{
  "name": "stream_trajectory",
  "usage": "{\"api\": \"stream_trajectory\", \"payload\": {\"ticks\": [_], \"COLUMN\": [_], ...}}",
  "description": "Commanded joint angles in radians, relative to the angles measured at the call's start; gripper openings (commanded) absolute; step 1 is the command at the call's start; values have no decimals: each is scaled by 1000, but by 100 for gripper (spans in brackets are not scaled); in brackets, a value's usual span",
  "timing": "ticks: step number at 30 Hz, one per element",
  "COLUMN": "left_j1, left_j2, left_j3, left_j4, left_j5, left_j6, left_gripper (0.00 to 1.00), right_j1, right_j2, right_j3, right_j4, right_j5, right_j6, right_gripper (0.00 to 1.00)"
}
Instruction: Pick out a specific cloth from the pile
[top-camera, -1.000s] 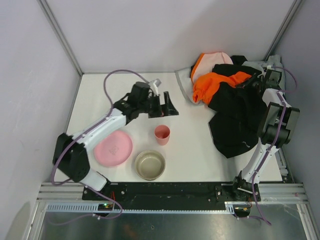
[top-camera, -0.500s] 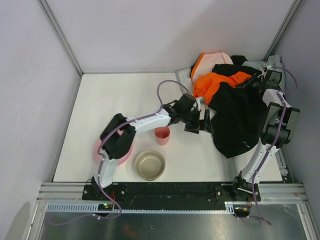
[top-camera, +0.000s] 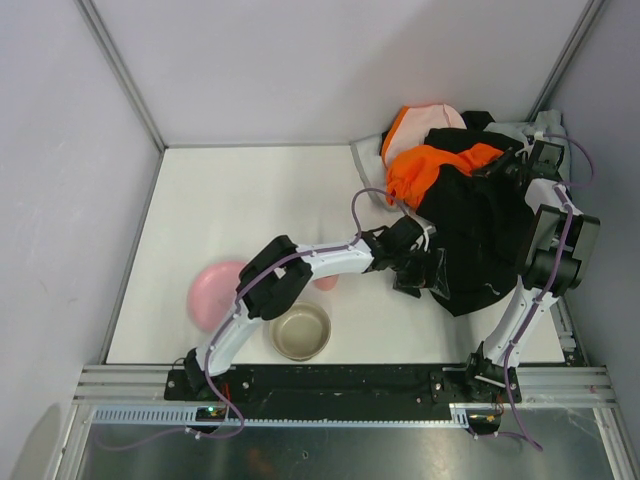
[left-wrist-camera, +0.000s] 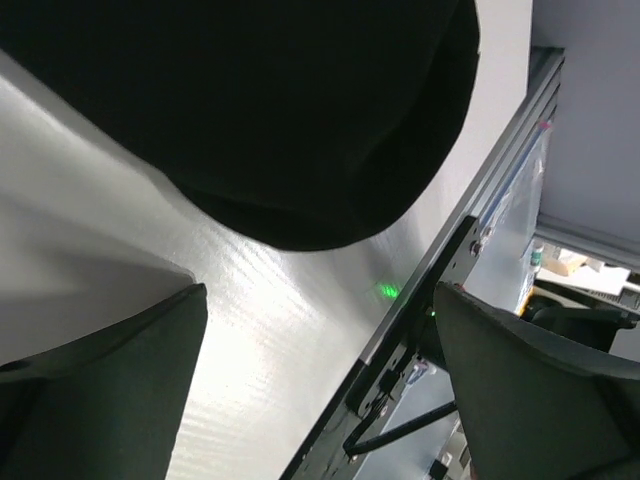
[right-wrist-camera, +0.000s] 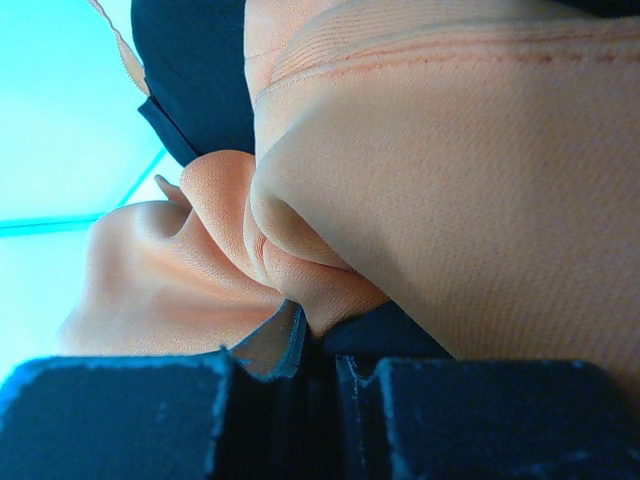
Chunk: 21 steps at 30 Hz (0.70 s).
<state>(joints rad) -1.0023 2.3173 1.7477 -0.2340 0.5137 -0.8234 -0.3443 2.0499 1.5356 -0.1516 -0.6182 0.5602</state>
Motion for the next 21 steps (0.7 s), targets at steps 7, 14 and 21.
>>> {"api": "stream_trajectory", "payload": {"ticks": [7, 14, 21], "left_j1": [-5, -6, -8], "left_j2": [88, 175, 229], "left_j3": [66, 128, 173], "left_j4": [134, 240, 300], "left_j5": [22, 64, 103], "left_j6": [-95, -161, -193], "left_gripper": [99, 79, 44], "right_j1": [-36, -36, -35], "right_j2": [72, 70, 97], "right_j3": [-98, -106, -113], "right_j4": [-213, -204, -188], "right_j5": [118, 111, 83], "right_j6": [-93, -98, -92], "right_gripper": [13, 13, 14]}}
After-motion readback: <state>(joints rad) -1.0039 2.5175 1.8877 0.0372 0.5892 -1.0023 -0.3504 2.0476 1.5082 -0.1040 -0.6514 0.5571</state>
